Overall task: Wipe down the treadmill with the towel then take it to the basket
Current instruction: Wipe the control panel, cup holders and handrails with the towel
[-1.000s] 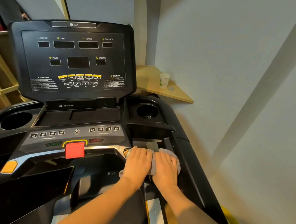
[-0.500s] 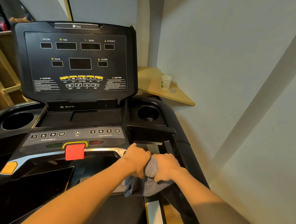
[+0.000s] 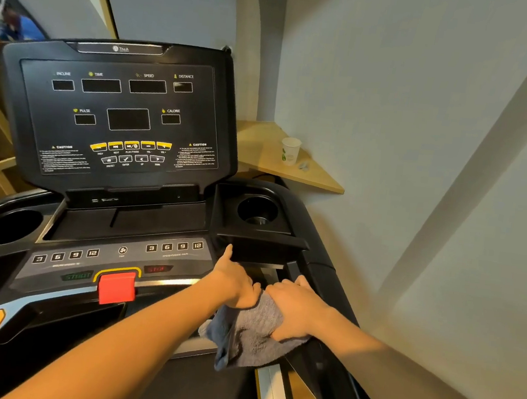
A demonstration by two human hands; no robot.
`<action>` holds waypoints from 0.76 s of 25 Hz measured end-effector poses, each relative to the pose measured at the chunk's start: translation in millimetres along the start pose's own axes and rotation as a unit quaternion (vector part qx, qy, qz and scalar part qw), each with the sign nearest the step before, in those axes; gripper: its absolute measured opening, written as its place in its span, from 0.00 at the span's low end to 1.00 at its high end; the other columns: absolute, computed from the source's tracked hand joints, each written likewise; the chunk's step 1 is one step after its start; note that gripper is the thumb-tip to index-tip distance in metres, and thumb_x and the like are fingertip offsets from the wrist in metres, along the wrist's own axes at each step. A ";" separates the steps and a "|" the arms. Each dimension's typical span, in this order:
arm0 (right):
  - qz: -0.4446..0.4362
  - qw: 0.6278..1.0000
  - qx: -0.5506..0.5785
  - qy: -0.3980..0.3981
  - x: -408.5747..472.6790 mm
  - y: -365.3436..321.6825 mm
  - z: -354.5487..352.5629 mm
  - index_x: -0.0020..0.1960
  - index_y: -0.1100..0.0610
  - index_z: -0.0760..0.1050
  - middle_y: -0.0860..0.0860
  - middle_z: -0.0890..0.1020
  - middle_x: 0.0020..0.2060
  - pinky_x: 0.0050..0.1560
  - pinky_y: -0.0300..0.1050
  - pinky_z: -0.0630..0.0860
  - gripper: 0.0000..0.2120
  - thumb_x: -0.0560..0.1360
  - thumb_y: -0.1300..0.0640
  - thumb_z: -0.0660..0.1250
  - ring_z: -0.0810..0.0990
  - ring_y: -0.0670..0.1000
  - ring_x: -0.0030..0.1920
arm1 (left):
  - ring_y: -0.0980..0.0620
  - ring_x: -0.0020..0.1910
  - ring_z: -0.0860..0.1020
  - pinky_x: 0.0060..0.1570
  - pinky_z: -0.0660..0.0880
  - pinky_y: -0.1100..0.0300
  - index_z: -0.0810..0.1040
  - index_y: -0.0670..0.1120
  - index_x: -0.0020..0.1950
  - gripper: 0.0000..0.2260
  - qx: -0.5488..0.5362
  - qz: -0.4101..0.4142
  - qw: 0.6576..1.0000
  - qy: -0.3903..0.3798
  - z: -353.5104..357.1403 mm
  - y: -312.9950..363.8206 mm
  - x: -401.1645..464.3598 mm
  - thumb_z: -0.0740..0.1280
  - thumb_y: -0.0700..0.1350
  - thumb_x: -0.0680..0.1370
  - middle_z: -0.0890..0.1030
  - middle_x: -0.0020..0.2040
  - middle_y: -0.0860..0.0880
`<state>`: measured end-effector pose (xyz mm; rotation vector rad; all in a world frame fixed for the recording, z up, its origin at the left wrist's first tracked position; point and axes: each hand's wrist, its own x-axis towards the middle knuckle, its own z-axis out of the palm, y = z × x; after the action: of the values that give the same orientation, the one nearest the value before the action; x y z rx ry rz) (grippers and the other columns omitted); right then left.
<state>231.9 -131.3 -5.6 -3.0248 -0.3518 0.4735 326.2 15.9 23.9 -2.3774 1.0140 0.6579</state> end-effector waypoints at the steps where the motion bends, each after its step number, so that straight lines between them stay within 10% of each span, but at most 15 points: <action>1: 0.002 1.000 0.001 0.019 -3.3 -0.6 0.9 0.58 0.52 0.70 0.49 0.76 0.52 0.63 0.55 0.65 0.28 0.65 0.40 0.73 0.73 0.52 0.55 | 0.43 0.81 0.51 0.72 0.30 0.35 0.59 0.49 0.81 0.29 -0.001 0.000 1.000 -0.022 -0.9 2.4 2.5 0.39 0.58 0.83 0.63 0.79 0.47; 6: -0.013 0.999 0.037 -0.002 -6.4 10.2 -4.3 0.57 0.52 0.72 0.48 0.74 0.51 0.60 0.53 0.65 0.34 0.62 0.30 0.73 0.70 0.50 0.54 | 0.43 0.72 0.68 0.76 0.51 0.40 0.71 0.46 0.73 0.25 -0.125 0.014 0.991 -0.052 -22.4 4.1 2.1 0.51 0.57 0.82 0.73 0.72 0.44; 12: 0.033 0.988 0.145 -0.033 -1.8 26.8 -32.9 0.69 0.50 0.70 0.49 0.75 0.61 0.63 0.54 0.71 0.54 0.55 0.15 0.58 0.71 0.51 0.59 | 0.48 0.55 0.78 0.56 0.78 0.52 0.72 0.44 0.65 0.22 -0.391 0.034 0.919 0.039 -28.6 -11.6 0.5 0.70 0.50 0.75 0.78 0.58 0.46; 19: 0.054 0.923 0.373 -0.082 2.4 22.6 -57.5 0.80 0.46 0.52 0.47 0.66 0.76 0.73 0.51 0.67 0.58 0.60 0.36 0.80 0.67 0.49 0.73 | 0.41 0.54 0.81 0.56 0.80 0.44 0.68 0.54 0.69 0.30 -0.582 0.153 0.795 0.077 -24.8 -40.0 -32.5 0.75 0.42 0.70 0.79 0.57 0.40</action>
<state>256.7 -154.0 46.3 -2.2705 0.0062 0.6820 342.4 43.2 71.4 -3.3475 1.2958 1.5908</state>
